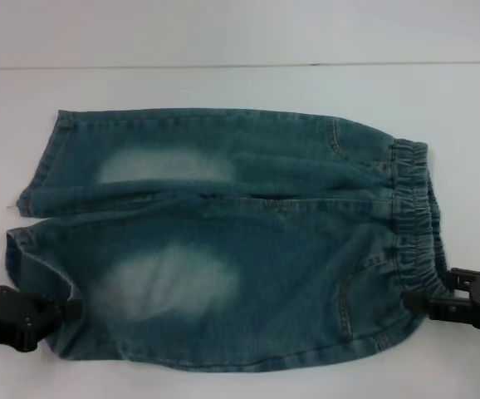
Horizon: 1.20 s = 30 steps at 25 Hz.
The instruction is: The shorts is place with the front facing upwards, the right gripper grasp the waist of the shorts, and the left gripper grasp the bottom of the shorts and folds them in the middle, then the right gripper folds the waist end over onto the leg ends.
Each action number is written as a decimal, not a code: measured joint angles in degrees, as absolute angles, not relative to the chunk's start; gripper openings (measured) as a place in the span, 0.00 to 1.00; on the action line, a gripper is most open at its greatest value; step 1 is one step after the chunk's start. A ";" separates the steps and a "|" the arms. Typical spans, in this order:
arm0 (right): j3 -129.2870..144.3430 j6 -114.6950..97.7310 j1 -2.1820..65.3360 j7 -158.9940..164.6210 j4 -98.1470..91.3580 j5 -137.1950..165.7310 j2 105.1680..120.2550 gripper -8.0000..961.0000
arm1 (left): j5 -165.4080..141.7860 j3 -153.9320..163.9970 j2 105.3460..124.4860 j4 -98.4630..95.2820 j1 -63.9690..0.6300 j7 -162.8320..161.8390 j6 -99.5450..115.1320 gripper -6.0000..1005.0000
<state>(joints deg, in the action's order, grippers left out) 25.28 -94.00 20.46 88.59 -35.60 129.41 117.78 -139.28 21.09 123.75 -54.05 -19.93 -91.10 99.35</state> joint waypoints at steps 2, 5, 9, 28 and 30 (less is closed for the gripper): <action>25.87 -94.10 20.47 88.69 -35.92 129.41 117.36 0.95 | -139.23 21.09 123.75 -54.05 -19.86 -91.09 99.38 0.00; 25.98 -94.14 20.50 88.11 -36.30 129.24 117.29 0.84 | -139.20 21.09 123.75 -54.05 -19.88 -91.08 99.40 0.00; 26.95 -93.46 20.94 87.71 -37.14 129.55 117.79 0.69 | -139.16 21.09 123.75 -54.05 -19.99 -91.06 99.41 0.00; 25.79 -94.71 21.24 88.29 -37.11 123.84 118.36 0.06 | -132.35 19.83 123.81 -53.98 -19.88 -91.06 97.60 0.00; 25.53 -95.02 21.28 88.71 -36.51 121.17 118.35 0.06 | -129.27 19.76 123.81 -53.64 -19.71 -91.02 96.65 0.00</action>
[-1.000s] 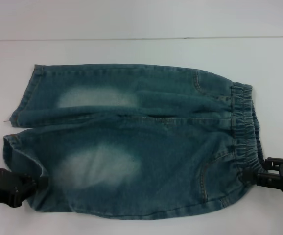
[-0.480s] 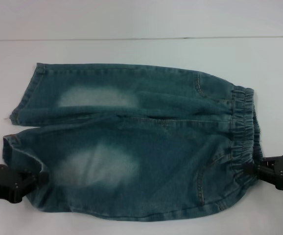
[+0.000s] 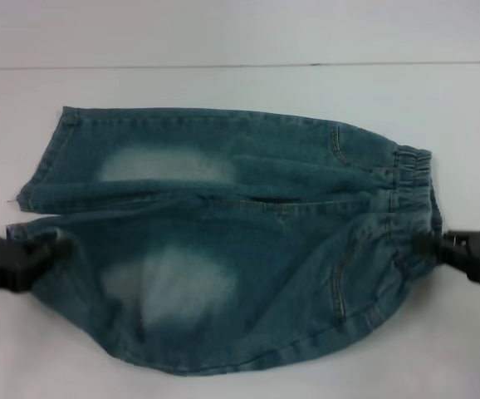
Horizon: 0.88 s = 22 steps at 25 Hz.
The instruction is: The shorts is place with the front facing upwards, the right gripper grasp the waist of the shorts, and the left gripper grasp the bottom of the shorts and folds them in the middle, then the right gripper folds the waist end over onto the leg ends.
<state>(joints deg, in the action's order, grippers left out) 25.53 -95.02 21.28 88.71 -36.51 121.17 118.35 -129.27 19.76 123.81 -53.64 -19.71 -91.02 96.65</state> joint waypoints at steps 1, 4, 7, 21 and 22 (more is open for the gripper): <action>25.39 -95.05 21.35 88.83 -36.33 119.30 118.45 0.06 | -126.71 19.76 123.77 -53.32 -19.72 -91.08 95.01 0.00; 24.54 -93.06 21.59 89.42 -35.75 113.57 118.82 0.07 | -122.35 19.76 123.74 -53.01 -20.15 -91.23 90.99 0.00; 22.78 -86.30 22.20 89.83 -32.52 106.40 118.97 0.08 | -116.17 19.77 123.79 -50.31 -21.28 -91.49 82.92 0.00; 22.92 -63.74 30.40 84.75 -19.69 89.05 119.53 0.12 | -101.64 20.67 123.70 -35.08 -29.36 -84.03 58.00 0.00; 22.93 -62.94 30.73 84.58 -19.64 89.05 119.53 0.12 | -101.62 20.67 123.69 -34.62 -29.71 -83.49 57.52 0.00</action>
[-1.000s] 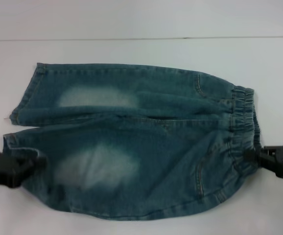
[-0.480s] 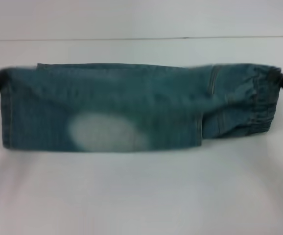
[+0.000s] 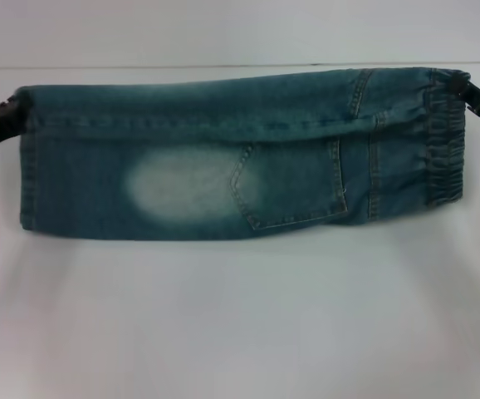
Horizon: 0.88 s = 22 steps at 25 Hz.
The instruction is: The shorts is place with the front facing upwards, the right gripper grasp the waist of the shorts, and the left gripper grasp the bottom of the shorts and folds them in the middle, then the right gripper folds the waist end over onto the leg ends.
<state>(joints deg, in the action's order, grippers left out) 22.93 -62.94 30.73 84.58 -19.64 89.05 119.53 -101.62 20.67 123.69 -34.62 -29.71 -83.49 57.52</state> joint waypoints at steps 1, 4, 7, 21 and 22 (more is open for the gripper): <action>22.94 -62.02 31.12 84.31 -19.56 89.05 119.53 0.13 | -101.61 20.68 123.68 -34.05 -30.13 -82.89 56.75 0.00; 22.97 -59.10 32.12 82.43 -19.19 89.00 119.53 0.14 | -101.59 20.75 123.68 -32.88 -31.46 -80.61 53.44 0.00; 23.83 -55.08 33.39 82.03 -18.36 89.46 119.45 0.15 | -101.56 20.84 123.69 -31.76 -32.58 -78.58 51.62 0.00; 26.00 -57.85 30.41 82.97 -22.41 89.77 118.94 0.42 | -100.88 20.99 123.90 -32.68 -31.35 -77.98 55.67 0.23; 25.99 -60.08 29.19 83.09 -22.83 89.75 118.77 0.46 | -100.82 21.00 123.92 -33.06 -30.62 -77.96 58.08 0.27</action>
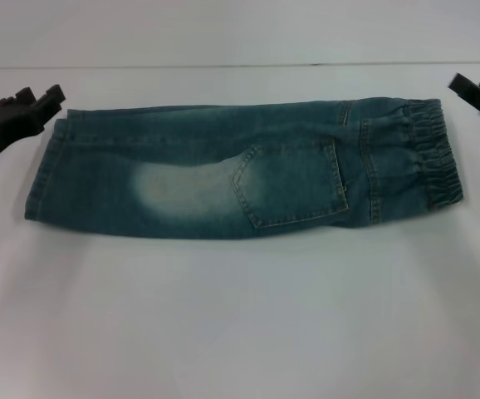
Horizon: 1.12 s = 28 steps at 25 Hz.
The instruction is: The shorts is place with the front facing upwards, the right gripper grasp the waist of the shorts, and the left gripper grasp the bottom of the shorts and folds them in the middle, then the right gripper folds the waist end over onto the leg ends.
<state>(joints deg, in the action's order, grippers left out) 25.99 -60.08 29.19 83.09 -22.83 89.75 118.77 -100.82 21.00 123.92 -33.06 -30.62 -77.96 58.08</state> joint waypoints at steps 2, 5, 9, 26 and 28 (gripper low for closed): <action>25.84 -64.00 26.75 83.11 -23.53 89.64 118.61 0.54 | -100.44 21.00 123.96 -33.34 -29.30 -77.16 62.78 0.35; 25.89 -67.59 23.36 83.05 -24.29 89.93 118.58 0.65 | -98.40 20.74 124.14 -32.85 -27.02 -74.22 69.47 0.56; 26.11 -67.57 21.34 83.03 -24.26 92.68 118.57 0.78 | -95.99 20.62 124.30 -30.61 -25.00 -69.60 74.87 0.68; 28.41 -59.47 27.03 88.34 -23.56 100.22 119.28 0.84 | -96.22 21.10 124.27 -26.45 -24.69 -66.50 75.32 0.72; 29.02 -59.04 27.72 88.52 -23.55 100.31 119.33 0.84 | -96.23 21.10 124.27 -26.45 -24.69 -66.39 75.47 0.72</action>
